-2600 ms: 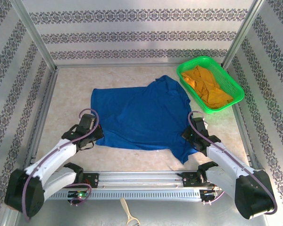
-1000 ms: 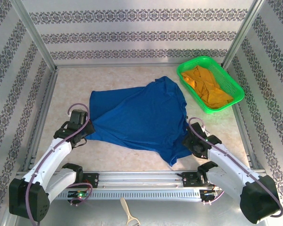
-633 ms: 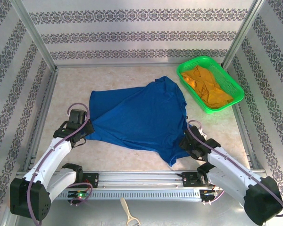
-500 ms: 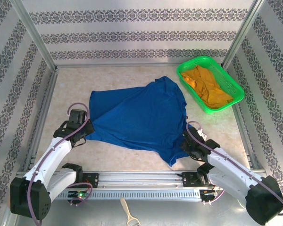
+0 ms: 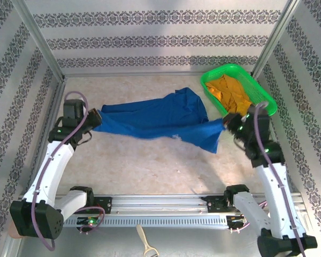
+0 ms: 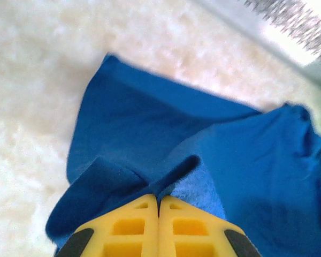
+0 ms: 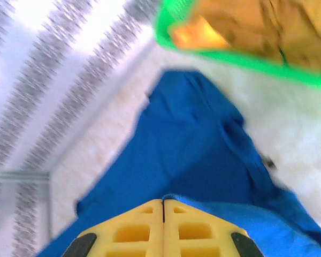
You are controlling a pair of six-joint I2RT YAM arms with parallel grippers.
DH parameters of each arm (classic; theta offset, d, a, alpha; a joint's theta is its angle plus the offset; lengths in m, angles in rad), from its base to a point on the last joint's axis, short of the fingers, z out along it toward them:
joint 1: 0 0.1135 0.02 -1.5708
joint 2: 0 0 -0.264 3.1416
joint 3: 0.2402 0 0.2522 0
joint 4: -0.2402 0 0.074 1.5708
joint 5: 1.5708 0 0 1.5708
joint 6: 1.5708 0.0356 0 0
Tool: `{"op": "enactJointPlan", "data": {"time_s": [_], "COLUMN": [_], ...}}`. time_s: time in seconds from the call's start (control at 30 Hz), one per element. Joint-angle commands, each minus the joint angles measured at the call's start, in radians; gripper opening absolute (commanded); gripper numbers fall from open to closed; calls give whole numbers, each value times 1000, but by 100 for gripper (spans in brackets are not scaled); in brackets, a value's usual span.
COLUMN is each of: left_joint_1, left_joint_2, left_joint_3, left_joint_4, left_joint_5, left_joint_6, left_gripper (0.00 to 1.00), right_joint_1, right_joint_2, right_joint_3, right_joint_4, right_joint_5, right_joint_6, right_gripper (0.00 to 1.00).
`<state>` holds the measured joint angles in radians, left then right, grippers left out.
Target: Fold the inside-out t-shirt
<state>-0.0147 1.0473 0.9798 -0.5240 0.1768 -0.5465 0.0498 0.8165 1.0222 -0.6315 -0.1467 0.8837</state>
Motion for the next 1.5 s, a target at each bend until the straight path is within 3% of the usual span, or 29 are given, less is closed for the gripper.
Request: {"op": "enactJointPlan", "data": {"time_s": [0.0, 0.13, 0.3, 0.37, 0.5, 0.6, 0.67, 0.8, 0.9, 1.03, 1.27, 1.47], "left_joint_1": [49, 91, 130, 134, 133, 127, 99, -75, -184, -326, -459, -498], "left_joint_2": [19, 28, 11, 8, 5, 5, -15, -52, -54, 15, 226, 399], "left_joint_3": [101, 141, 121, 97, 4, -98, -176, -300, -429, -509, -415, -261], "left_joint_4": [22, 73, 134, 161, 233, 278, 281, 220, 315, 454, 533, 420], "left_joint_5": [105, 182, 244, 282, 382, 444, 424, 255, 189, 98, -31, -136], "left_joint_6": [19, -18, -60, -74, -118, -148, -145, -107, -189, -287, -339, -273], "left_gripper": [7, 8, 14, 20, 20, 8, 9, 17, 27, 28, 28, 31], "right_joint_1": [-83, -154, -205, -206, -172, -140, -117, -110, -110, -108, -106, -105], "right_joint_2": [76, 148, 173, 171, 131, 68, 17, -79, -132, -168, -178, -187], "right_joint_3": [166, 327, 389, 374, 244, 93, -17, -232, -325, -394, -425, -431], "right_joint_4": [-7, 14, 52, 77, 95, 98, 95, 87, 70, 62, 60, 51], "right_joint_5": [-146, -186, -187, -208, -216, -196, -178, -162, -153, -149, -139, -136], "right_joint_6": [-117, -101, -52, -31, -31, -41, -47, -45, -50, -42, -40, -42], "right_gripper": [0, 0, 0, 0, 0, 0, 0, 0, 0, 0, 0, 0]}}
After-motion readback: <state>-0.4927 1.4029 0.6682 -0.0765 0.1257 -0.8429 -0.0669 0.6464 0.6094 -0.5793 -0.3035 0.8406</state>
